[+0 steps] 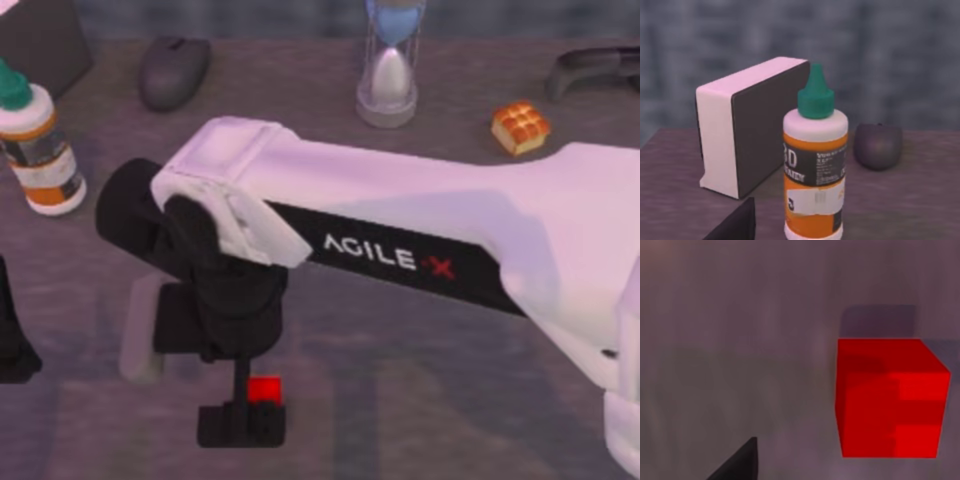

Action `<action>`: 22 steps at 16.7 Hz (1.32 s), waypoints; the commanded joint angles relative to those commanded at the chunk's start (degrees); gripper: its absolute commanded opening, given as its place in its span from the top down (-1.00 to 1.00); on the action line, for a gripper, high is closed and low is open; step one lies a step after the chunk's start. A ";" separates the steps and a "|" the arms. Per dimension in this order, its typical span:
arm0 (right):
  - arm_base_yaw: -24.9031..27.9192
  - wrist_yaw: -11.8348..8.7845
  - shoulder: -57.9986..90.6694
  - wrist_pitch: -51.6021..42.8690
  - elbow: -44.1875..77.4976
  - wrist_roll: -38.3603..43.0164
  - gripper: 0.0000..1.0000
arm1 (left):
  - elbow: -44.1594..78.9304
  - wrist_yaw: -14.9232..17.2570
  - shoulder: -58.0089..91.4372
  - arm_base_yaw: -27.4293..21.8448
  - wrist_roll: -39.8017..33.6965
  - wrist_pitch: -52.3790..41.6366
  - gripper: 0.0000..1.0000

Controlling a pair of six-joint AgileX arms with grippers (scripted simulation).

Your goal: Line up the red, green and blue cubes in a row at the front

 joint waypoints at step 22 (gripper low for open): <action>-34.31 0.52 -5.48 0.85 -7.07 -18.57 -1.00 | 0.00 0.00 0.00 0.00 0.00 0.00 -1.00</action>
